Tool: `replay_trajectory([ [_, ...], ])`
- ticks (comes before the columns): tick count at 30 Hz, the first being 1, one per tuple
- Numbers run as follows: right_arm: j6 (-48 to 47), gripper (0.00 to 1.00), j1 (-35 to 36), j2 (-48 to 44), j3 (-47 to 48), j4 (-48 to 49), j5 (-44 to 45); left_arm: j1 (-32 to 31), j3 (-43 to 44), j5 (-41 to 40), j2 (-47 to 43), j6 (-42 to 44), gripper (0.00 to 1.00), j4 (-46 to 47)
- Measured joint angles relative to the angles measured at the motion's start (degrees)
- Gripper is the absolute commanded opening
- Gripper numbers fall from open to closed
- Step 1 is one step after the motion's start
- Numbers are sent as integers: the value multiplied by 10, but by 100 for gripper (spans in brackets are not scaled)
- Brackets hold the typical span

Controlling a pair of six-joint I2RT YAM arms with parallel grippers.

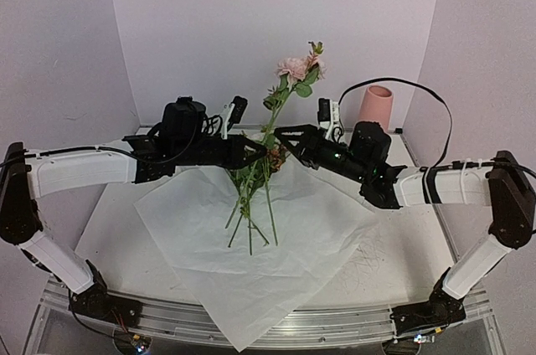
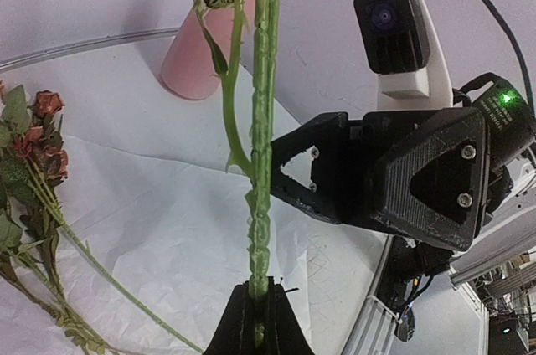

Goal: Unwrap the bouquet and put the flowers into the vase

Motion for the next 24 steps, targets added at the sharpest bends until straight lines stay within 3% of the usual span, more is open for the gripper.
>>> replay_trajectory([
  [13, -19, 49, 2, 0, 65, -35, 9, -1, 0, 52, -2, -2, 1, 19],
  [19, -24, 53, 2, 0, 69, -80, 32, -4, -9, 55, -7, 1, 1, 26],
  [24, -30, 47, 2, 0, 69, -101, 40, -5, -17, 55, -15, 5, 2, 23],
])
